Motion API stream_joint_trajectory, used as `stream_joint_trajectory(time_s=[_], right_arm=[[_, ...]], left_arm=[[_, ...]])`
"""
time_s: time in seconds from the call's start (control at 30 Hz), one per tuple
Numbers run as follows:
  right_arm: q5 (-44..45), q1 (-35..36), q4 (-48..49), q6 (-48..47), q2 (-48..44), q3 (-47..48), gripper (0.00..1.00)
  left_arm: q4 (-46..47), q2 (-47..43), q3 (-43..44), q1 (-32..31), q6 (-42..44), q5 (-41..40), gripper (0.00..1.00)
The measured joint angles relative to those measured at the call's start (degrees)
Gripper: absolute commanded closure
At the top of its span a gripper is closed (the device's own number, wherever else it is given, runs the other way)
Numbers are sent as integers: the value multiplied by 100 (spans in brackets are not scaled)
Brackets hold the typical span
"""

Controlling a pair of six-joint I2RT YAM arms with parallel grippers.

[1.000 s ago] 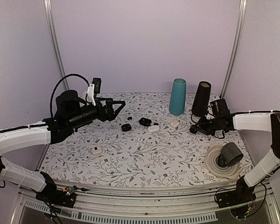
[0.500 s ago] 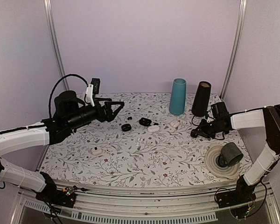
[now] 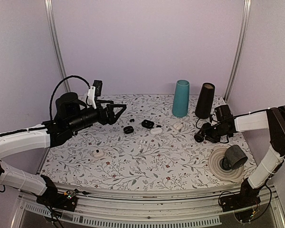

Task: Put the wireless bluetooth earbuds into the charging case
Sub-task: Place the charging case with the earbuds at the center of the board, then move the charging case to the center of the board.

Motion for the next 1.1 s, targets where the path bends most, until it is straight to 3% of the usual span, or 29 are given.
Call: stream_joint_trajectory(time_s=[0.13,0.53,0.77,1.1], right_arm=[[181,2,-146,-79,-50,0,28],[691,306,-479,-452,-243,448,22],[852,866,-514,-728,374,1346,22],[1003,1117,-704,-1056,1576,2732,22]], left_arm=[[-7,0,-2,2,2,-2,4],[-4,2,-2,17,-2,81,4],[-4,2,-4,17,-4,107,4],[-9,0,-7,22,-85,107,4]])
